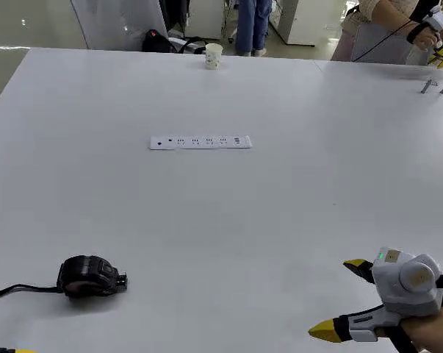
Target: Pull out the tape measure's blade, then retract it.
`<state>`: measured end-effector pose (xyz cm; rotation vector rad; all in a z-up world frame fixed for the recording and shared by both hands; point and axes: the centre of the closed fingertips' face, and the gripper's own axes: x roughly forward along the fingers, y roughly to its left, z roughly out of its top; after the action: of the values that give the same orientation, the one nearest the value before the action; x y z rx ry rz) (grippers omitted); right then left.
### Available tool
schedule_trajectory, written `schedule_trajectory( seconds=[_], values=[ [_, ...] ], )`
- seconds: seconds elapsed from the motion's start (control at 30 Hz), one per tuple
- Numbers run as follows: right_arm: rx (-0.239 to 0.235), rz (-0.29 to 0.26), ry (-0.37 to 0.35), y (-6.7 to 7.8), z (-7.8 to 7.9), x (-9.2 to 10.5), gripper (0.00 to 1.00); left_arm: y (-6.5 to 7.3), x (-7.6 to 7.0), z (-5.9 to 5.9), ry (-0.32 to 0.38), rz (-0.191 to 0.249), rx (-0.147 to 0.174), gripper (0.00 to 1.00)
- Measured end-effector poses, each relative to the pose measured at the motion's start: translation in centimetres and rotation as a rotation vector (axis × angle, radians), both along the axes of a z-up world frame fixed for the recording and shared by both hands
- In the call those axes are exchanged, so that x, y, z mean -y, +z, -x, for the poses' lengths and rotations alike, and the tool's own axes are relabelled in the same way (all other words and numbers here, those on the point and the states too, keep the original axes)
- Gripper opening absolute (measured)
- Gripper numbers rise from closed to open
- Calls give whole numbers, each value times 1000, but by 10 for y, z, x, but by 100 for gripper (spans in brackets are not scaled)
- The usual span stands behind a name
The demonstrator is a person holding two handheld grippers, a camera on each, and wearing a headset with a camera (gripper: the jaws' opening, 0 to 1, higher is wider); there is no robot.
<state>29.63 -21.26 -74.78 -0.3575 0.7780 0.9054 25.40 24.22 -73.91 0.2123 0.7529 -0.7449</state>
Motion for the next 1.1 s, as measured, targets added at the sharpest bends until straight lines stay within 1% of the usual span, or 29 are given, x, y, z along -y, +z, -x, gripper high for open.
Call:
schedule_trajectory(
  seconds=[0.03,0.07,0.1,0.13,0.17,0.23,0.3,0.37,0.4,0.43,0.47,0.5,0.53,0.57,0.6,0.63,0.7,0.77,0.8,0.83,0.9,0.97,1.03,1.1],
  values=[
    [23,-7,20,1,-1,-4,99,0,-1,-1,-4,-7,-1,99],
    [57,-7,44,3,-4,-7,99,-1,-3,-3,-8,-15,-3,99],
    [87,-9,70,4,-6,-11,99,0,-4,-6,0,-21,3,99],
    [82,-14,74,4,-5,-13,99,1,-6,-9,-6,-28,13,99],
    [73,-5,78,2,-4,-15,99,2,-5,-11,-16,-25,15,99],
    [68,11,89,3,-5,-19,99,4,-3,-13,-34,-24,17,99],
    [69,1,92,6,-8,-24,99,4,-3,-17,-64,-44,19,99],
    [60,-9,91,9,-11,-29,99,4,-2,-21,-82,-56,15,99],
    [72,-13,100,11,-13,-31,99,5,-3,-24,-88,-64,21,99],
    [84,-9,110,12,-15,-33,99,8,-3,-29,-108,-76,51,99],
    [81,-5,116,12,-17,-34,99,12,-2,-34,-117,-80,84,99],
    [65,4,112,10,-19,-33,99,12,-2,-35,-128,-90,79,99],
    [59,6,110,9,-21,-33,99,11,-3,-37,-131,-103,70,99],
    [57,6,116,8,-22,-33,99,10,-3,-39,-139,-110,66,99],
    [58,24,134,6,-23,-32,99,9,-3,-41,-150,-117,64,99],
    [59,37,136,5,-25,-31,99,9,-2,-42,-155,-121,60,99],
    [54,37,134,5,-31,-32,99,6,-1,-43,-176,-143,32,99],
    [54,38,137,6,-35,-34,99,4,0,-44,-217,-174,41,99],
    [56,40,144,7,-36,-35,99,3,0,-45,-227,-182,41,99],
    [54,38,151,8,-38,-38,99,2,1,-45,-233,-186,33,99],
    [47,36,167,8,-39,-42,99,3,3,-47,-249,-192,32,99],
    [50,40,178,8,-40,-44,99,2,5,-48,-260,-198,29,99],
    [55,42,199,6,-41,-47,99,2,9,-48,-274,-192,22,99],
    [57,35,222,6,-40,-52,99,2,15,-48,-302,-199,20,99]
  ],
)
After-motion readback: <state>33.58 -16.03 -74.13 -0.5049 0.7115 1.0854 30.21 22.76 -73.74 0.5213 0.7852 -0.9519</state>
